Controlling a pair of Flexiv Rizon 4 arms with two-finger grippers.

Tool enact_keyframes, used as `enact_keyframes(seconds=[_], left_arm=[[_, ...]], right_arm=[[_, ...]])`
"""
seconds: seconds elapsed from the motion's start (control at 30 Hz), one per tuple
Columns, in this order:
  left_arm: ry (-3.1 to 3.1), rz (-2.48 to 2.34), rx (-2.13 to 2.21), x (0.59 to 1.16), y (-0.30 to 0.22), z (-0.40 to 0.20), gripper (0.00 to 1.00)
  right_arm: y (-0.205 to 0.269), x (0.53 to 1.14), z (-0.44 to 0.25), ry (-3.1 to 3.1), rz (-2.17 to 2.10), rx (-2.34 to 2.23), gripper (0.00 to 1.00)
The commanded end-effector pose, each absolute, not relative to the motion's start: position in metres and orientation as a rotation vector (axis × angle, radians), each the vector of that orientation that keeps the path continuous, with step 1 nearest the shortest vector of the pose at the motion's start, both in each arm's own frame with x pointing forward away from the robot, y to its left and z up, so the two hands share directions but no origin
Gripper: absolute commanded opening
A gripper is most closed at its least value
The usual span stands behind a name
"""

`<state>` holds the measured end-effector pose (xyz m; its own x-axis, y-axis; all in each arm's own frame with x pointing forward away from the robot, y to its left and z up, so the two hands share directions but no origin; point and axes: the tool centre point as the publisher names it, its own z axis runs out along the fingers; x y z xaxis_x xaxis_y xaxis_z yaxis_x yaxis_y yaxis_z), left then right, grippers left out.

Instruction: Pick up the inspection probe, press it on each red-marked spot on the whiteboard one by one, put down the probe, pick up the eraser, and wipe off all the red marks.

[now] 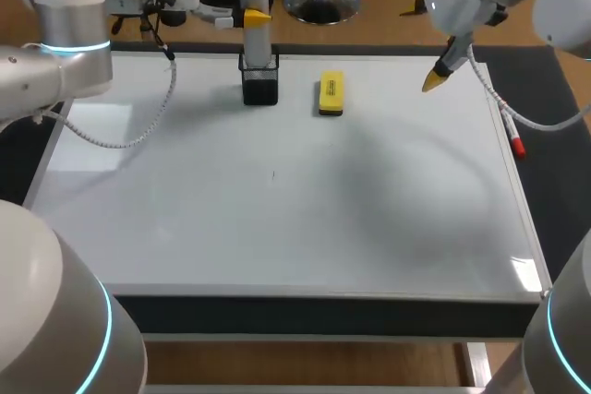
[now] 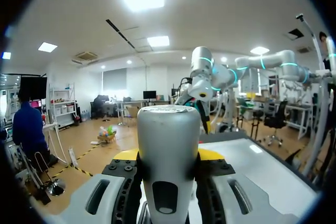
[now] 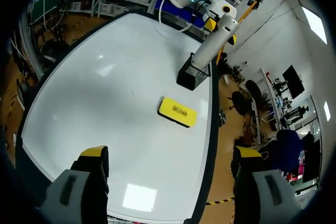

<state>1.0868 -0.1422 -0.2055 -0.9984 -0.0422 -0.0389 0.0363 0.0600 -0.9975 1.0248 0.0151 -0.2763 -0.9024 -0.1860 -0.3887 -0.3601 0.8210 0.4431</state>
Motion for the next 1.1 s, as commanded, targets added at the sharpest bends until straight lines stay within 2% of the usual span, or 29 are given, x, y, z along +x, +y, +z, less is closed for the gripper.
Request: enact_keyframes(seconds=[0.03,1.1], left_arm=[[2.239,-2.122,-0.008,1.09,-0.145,-0.21,0.0],[2.229,-2.131,-0.046,1.096,-0.145,-0.257,0.0]], right_arm=[[0.015,1.025,-0.276,2.677,0.741,-0.416,1.0],[0.015,1.025,-0.276,2.677,0.741,-0.416,1.0]])
